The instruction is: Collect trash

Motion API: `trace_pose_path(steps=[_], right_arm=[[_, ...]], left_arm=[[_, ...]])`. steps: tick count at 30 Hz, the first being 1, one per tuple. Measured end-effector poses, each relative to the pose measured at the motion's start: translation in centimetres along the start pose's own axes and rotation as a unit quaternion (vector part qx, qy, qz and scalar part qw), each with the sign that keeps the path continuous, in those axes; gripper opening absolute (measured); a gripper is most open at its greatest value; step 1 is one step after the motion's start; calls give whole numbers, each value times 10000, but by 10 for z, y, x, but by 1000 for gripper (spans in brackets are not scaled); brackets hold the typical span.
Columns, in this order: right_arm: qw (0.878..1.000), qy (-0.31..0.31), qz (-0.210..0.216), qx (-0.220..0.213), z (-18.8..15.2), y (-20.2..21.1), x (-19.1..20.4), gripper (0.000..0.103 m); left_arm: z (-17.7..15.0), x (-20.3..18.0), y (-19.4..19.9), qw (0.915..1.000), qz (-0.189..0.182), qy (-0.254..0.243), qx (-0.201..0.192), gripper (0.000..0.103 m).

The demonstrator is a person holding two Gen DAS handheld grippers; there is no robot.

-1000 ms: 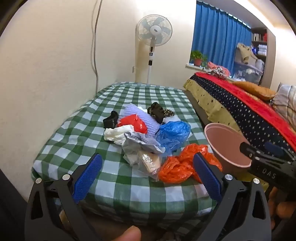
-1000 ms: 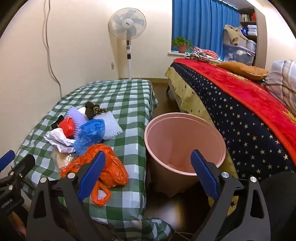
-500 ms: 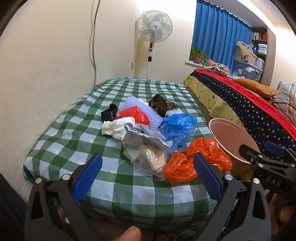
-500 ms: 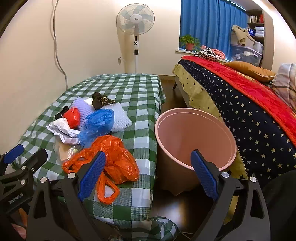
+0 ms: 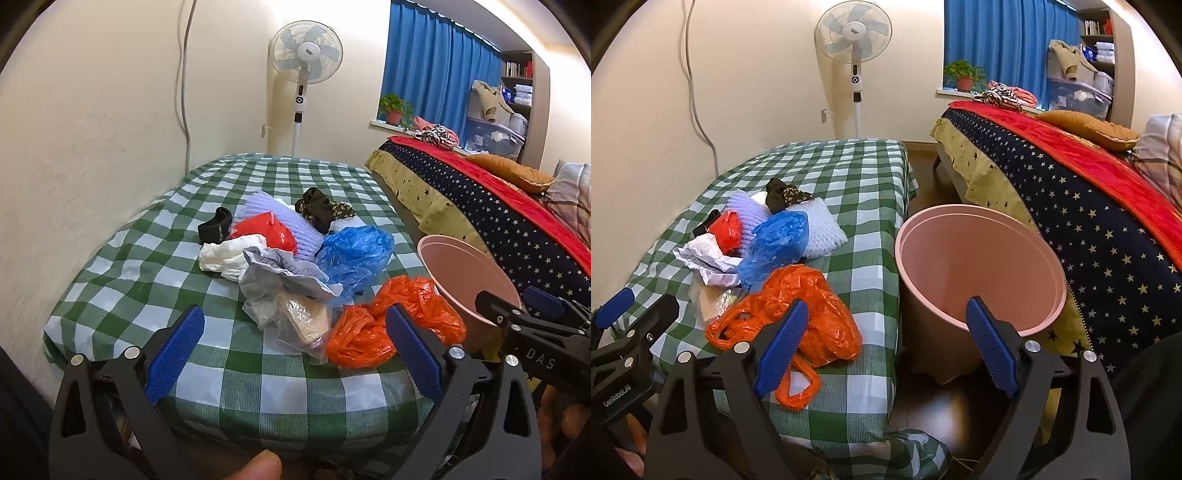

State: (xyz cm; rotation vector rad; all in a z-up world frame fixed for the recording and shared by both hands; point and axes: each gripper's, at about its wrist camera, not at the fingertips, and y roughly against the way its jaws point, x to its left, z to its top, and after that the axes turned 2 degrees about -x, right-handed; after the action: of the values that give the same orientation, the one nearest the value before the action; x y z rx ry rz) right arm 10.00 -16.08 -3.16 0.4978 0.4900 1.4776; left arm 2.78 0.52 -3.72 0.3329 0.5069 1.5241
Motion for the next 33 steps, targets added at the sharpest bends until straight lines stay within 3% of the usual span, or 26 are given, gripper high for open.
trace_pose_path(steps=[33], right_arm=[[10000,-9,4,-86,2,5,1,86]], left_arm=[[-2,3,1,9999,-76,108,52,95]])
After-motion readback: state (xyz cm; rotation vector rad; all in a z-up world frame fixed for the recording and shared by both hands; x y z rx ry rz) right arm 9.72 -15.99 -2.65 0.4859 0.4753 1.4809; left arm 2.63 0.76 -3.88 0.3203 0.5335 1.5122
